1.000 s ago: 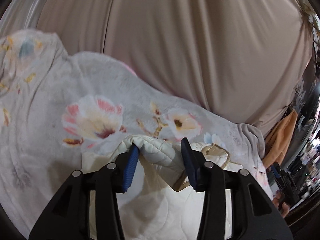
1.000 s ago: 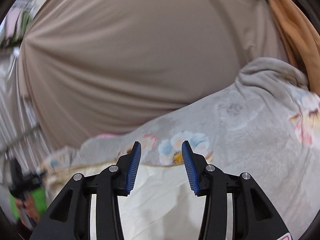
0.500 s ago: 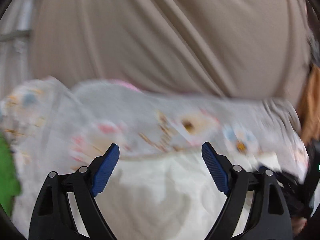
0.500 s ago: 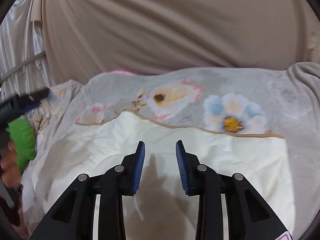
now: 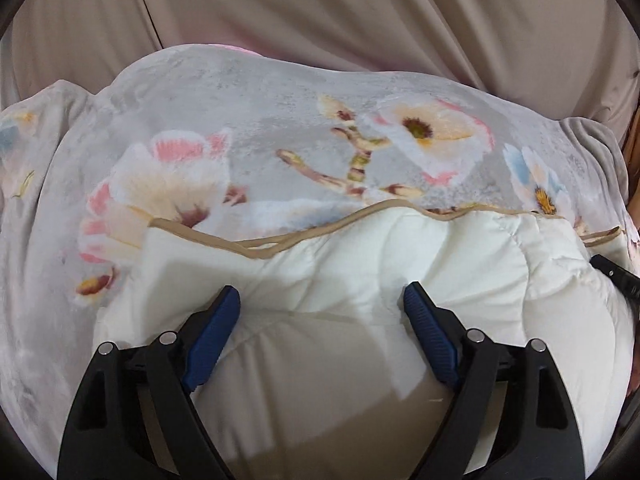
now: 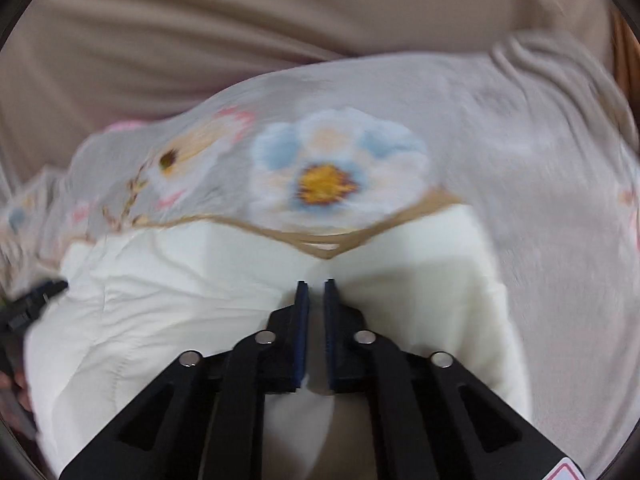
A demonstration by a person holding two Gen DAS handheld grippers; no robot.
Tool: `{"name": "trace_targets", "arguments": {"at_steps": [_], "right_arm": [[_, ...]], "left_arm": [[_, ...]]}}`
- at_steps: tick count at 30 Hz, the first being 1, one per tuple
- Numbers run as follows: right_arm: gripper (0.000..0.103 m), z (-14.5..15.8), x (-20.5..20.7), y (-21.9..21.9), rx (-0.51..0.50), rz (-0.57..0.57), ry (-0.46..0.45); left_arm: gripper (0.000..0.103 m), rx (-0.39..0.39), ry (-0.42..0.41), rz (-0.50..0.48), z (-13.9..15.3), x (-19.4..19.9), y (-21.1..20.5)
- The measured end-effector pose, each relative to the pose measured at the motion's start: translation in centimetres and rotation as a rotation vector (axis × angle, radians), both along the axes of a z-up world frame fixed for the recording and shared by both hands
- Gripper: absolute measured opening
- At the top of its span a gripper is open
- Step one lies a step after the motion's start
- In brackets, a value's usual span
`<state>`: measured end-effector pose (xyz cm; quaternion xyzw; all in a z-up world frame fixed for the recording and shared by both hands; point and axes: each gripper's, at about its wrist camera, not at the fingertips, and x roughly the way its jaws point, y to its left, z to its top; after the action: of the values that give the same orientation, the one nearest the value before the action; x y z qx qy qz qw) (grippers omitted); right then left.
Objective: Fold large clothes
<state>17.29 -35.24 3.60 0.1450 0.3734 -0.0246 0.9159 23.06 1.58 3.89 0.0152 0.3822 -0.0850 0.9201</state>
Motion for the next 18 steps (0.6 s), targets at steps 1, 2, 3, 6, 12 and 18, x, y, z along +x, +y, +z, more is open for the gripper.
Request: {"name": "trace_targets", "arguments": {"at_steps": [1, 2, 3, 6, 12, 18], "right_arm": [[0.0, -0.3, -0.3, -1.1, 0.034, -0.018, 0.003], [0.0, -0.6, -0.7, -2.1, 0.064, -0.035, 0.002], [0.0, -0.8, -0.7, -2.5, 0.081, -0.038, 0.003], [0.0, -1.1, -0.8, -2.4, 0.07, -0.044, 0.002], [0.0, -1.5, -1.7, -3.5, 0.132, -0.054, -0.01], [0.0, -1.9, -1.2, -3.4, 0.126, -0.068, 0.005]], "left_arm": [[0.082, 0.004, -0.008, 0.017, 0.0, 0.0, 0.7], [0.082, 0.005, -0.013, 0.037, 0.0, 0.1, 1.5], [0.082, -0.019, -0.015, 0.052, 0.0, 0.1, 2.6], [0.082, -0.099, 0.003, 0.084, -0.2, 0.2, 5.1], [0.073, -0.187, -0.02, 0.095, -0.4, -0.5, 7.3], [0.074, -0.126, -0.003, 0.102, -1.0, 0.0, 6.4]]}}
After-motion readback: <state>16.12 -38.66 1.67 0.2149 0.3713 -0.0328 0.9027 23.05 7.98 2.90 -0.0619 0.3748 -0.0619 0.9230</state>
